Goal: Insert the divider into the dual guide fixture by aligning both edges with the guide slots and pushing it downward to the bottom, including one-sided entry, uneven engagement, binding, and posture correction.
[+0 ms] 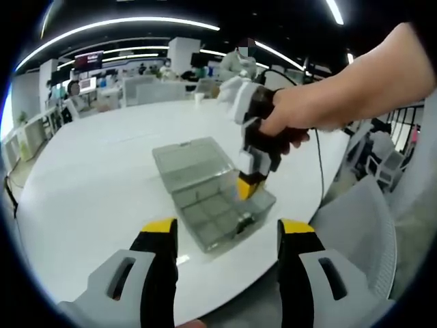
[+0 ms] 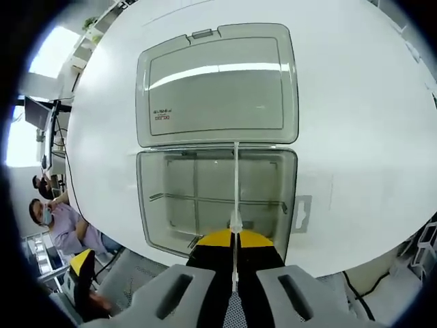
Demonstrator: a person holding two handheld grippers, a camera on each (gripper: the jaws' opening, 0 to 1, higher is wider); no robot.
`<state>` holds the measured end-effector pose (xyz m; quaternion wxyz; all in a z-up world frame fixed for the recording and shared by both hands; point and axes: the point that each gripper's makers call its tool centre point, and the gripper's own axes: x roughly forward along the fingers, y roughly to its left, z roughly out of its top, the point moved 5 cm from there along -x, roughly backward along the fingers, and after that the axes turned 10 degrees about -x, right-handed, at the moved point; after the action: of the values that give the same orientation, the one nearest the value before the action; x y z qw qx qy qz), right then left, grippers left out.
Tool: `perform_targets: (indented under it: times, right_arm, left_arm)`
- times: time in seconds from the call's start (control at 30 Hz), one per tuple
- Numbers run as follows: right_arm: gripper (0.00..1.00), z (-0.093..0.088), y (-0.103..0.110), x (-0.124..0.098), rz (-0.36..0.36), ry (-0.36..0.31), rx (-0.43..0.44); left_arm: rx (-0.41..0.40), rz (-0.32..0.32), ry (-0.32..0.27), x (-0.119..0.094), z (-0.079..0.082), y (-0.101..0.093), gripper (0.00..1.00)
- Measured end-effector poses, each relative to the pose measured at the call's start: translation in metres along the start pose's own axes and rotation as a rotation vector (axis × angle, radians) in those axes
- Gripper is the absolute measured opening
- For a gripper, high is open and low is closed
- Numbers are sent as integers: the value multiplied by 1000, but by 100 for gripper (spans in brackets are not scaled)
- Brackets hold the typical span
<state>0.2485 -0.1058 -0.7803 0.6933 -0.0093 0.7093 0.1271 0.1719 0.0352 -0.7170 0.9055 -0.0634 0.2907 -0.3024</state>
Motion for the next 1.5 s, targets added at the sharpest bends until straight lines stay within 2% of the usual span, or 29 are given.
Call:
perform_targets:
  times: [0.4, 0.57, 0.87, 1.1, 1.5]
  right_arm:
    - [0, -4, 3, -3, -4, 12, 8]
    - [0, 2, -1, 0, -15, 20, 14]
    - [0, -4, 3, -4, -14, 25, 20]
    - [0, 2, 1, 3, -17, 24, 22]
    - [0, 1, 3, 8, -28, 5, 18]
  left_arm:
    - [0, -4, 4, 0, 0, 0, 57]
    - [-1, -4, 5, 0, -1, 0, 57]
    - [-1, -5, 8, 1, -1, 0, 57]
    - [-4, -6, 8, 1, -1, 1, 57]
    - [-1, -8, 10, 2, -2, 0, 57]
